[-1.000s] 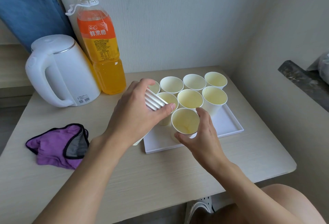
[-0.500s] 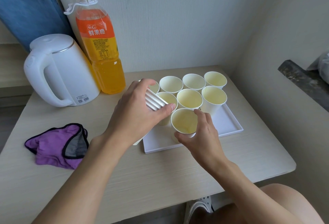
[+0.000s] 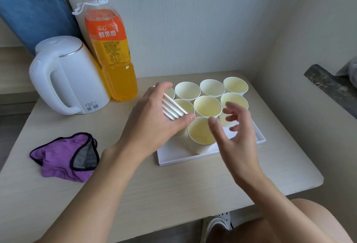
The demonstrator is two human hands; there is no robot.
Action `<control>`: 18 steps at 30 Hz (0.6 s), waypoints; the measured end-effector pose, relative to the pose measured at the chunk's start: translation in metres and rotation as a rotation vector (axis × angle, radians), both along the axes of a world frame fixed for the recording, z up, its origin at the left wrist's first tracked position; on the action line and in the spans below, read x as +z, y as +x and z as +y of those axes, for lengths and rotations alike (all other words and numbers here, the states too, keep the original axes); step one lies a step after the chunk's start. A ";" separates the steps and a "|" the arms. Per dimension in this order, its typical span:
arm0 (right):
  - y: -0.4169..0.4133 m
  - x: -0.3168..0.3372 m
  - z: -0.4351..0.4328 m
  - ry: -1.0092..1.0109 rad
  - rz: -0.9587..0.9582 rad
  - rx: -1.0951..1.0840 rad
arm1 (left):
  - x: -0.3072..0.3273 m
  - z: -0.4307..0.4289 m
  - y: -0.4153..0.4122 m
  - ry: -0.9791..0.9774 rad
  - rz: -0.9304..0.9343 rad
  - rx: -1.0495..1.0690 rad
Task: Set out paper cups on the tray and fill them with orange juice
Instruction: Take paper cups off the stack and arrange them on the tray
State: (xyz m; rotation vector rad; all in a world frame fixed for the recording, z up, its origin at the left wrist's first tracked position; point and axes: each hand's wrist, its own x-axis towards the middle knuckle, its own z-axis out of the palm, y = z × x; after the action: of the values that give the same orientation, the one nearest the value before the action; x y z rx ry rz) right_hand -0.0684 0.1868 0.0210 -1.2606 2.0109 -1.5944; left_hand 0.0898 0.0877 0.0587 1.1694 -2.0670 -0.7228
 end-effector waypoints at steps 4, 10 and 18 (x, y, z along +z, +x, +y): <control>0.012 0.014 -0.003 -0.040 -0.298 0.285 | 0.002 0.012 -0.010 -0.072 -0.011 -0.112; 0.017 0.017 -0.005 -0.103 -0.453 0.308 | 0.001 0.016 -0.013 -0.106 0.045 -0.171; 0.020 0.017 -0.004 -0.205 -0.429 0.178 | 0.005 0.016 -0.015 -0.048 0.101 -0.197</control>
State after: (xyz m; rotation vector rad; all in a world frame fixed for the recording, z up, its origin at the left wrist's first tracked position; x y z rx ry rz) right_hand -0.0486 0.1826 0.0384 -1.0172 1.4680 -1.8294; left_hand 0.0746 0.1037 0.0641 0.8931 -2.1217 -0.8031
